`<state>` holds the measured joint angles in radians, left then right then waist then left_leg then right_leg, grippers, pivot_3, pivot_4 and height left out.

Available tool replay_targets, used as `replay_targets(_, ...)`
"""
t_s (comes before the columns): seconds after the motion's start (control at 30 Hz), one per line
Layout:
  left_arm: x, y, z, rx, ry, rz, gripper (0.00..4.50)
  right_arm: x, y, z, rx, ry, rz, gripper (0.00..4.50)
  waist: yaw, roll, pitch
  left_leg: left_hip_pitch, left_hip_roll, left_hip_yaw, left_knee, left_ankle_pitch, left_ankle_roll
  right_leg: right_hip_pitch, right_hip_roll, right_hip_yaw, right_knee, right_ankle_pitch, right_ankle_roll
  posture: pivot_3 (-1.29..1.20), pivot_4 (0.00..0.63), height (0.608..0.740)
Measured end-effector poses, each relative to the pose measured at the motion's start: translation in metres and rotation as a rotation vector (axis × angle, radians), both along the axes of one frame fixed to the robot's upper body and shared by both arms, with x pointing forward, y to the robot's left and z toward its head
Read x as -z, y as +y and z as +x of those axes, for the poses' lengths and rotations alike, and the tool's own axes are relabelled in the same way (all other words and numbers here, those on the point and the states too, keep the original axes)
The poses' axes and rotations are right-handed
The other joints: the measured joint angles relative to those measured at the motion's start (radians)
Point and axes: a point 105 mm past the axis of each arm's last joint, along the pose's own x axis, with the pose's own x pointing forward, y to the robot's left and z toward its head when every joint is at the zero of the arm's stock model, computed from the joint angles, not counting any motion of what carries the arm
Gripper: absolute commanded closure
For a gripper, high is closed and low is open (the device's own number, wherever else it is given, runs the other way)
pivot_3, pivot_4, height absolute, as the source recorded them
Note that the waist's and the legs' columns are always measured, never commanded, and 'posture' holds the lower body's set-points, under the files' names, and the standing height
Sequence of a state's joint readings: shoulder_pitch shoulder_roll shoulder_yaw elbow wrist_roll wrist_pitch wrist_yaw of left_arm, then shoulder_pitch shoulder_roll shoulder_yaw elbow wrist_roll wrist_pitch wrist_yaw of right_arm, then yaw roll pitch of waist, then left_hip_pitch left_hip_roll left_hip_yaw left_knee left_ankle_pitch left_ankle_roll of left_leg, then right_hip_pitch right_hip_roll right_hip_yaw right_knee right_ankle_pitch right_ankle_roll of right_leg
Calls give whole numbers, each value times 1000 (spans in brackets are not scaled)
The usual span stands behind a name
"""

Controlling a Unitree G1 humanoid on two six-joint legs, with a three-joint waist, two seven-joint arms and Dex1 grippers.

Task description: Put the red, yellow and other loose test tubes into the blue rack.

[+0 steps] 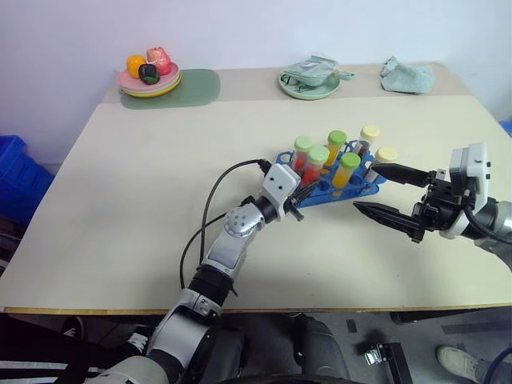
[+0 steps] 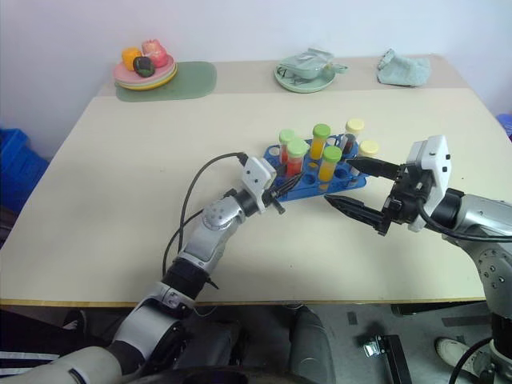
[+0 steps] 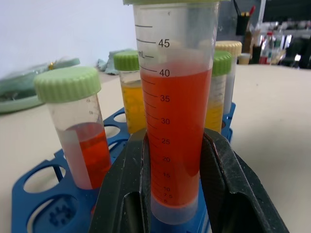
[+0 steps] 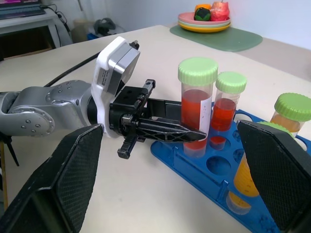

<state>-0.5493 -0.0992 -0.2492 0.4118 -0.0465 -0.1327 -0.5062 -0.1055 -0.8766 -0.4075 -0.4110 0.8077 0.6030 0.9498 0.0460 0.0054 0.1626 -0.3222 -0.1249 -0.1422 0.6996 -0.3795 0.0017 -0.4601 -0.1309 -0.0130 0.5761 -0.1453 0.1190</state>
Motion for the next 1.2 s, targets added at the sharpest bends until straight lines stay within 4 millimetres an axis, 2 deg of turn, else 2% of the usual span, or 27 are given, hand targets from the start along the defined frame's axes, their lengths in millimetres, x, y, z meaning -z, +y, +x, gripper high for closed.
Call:
replay_targets(0.27, 5, -1, -2, 23, 27, 8, 3607, 1, 1, 0, -4, 3, -1, 0, 0, 0, 0, 0, 0, 0, 0, 0, 1, 0, 0, 0, -1, 0, 0, 0, 150, 740)
replay_targets(0.4, 8, 1, -3, 34, 10, 42, 1844, -1, 2, 1, -6, -4, -1, 0, -1, 0, 0, 0, 0, 0, 0, 0, 1, 0, 1, 1, -1, 0, 0, 0, 150, 740)
replay_targets(0.5, 7, 2, -3, 33, -11, 52, 232, -1, 2, 1, -6, -4, -2, 0, -1, 0, 0, 0, 0, 0, 0, 0, 1, 0, 1, 1, -1, 0, 0, 0, 150, 740)
replay_targets(0.53, 7, 2, -3, 33, -15, 55, 54, -1, 2, 1, -7, -5, -3, 0, -2, 0, 0, 0, 0, 0, 0, 0, 1, 0, 1, 1, -1, 0, 0, 0, 150, 740)
replay_targets(0.67, 5, 6, -5, 39, -28, 62, 54, -1, 4, 2, -13, -11, -7, 0, -3, 0, 0, 0, 1, 0, 0, 0, 1, -1, 1, 2, -1, 0, 0, 0, 150, 740)
replay_targets(0.83, 4, 23, -12, 32, -39, 90, 54, 0, 4, 2, -18, -11, -9, 0, -4, 0, 0, 0, 1, 0, -1, -1, 1, -1, 2, 3, 0, 0, 0, 0, 150, 740)
replay_targets(1.03, 5, 69, -30, 58, -2, 151, 54, 8, -6, 5, -10, 10, -12, 0, -4, 0, 0, 1, 2, 0, -1, -1, 1, -2, 3, 4, 0, 0, 0, 0, 150, 740)
replay_targets(1.2, -25, 112, -39, 57, -8, 137, 54, 15, -15, 7, -10, 28, -12, 0, -4, 0, 0, 1, 2, 1, -1, -1, 1, -2, 3, 4, 0, 0, 0, 0, 150, 740)
